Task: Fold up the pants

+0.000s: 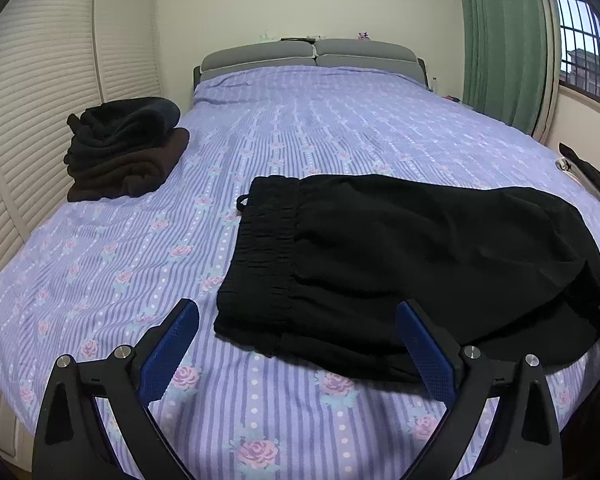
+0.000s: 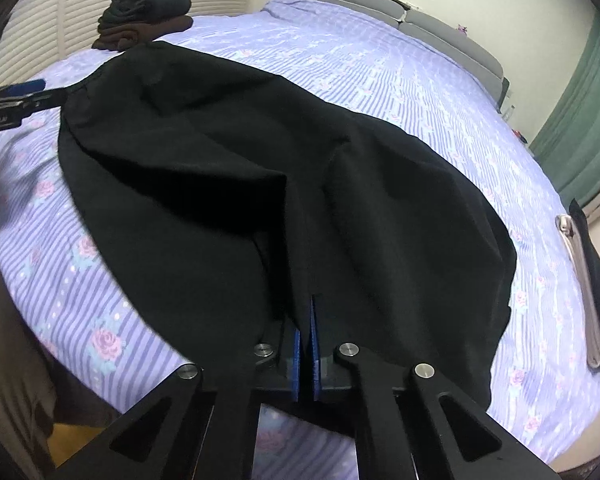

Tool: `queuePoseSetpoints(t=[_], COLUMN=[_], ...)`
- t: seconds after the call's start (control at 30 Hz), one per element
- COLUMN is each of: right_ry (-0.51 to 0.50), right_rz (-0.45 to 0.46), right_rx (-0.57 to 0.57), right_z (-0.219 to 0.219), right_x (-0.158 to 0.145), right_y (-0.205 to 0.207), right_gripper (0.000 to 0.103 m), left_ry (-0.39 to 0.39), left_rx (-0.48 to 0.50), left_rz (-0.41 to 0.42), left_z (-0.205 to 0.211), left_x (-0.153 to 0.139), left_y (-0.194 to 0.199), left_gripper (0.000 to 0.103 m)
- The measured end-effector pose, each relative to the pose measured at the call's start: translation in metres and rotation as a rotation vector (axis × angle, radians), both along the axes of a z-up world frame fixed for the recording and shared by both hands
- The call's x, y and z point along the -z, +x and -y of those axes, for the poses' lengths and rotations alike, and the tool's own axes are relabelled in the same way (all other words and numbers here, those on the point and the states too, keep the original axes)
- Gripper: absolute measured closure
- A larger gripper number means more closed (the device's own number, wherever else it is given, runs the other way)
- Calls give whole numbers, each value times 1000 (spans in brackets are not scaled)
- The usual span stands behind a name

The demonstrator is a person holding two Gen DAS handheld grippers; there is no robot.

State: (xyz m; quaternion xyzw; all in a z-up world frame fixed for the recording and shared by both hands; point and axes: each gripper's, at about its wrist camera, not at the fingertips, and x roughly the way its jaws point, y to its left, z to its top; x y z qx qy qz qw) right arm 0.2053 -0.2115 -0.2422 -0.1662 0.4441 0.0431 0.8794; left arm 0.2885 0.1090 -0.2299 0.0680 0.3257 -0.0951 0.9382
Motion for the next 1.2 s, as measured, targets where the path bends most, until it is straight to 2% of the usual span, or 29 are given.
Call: queuePoseSetpoints(t=[0.2,0.4,0.5,0.57,0.6,0.63,0.7,0.77,0.87,0.93,1.0,1.2], right_ry=[-76,-104,-129,-150,-158,-166,-166,-175,-156,-152,-156,-130], right_rz=[51,-20,-7,16,30,57,93,134,180,208,221,219], right_rx=[2,29,34,46,47,47,46,54,61,66,64,59], right_z=[8,13,5,1,-2,-4,-10,-15,-21,-25,-30,-38], right_x=[-17,4,6,2,0,-4,-11,-19,-30,-37,-40,-42], right_y=[-22,-18,-18,-20,-23,-26,-31,-34,-37,-35,-33,-25], right_gripper=[100,100,99,96,83,65,50,47,47,47,47,47], left_ry=[14,2,-2,9,9,6,-2,-2,-26,-67,-103,-168], left_rx=[26,-21,-44,-55,-59,-63,-71,-89,-101,-99,-90,-100], left_rz=[7,-24,-24,-23,-22,-20,-12,-2,-35,-78,-101,-65], left_z=[10,3,-4,-6,-7,-8,-9,-10,-16,-21,-24,-36], left_x=[-3,5,7,9,9,9,9,10,16,25,30,28], left_y=[-5,1,2,3,4,5,7,10,18,25,28,24], left_gripper=[2,2,2,2,2,2,2,3,18,37,47,56])
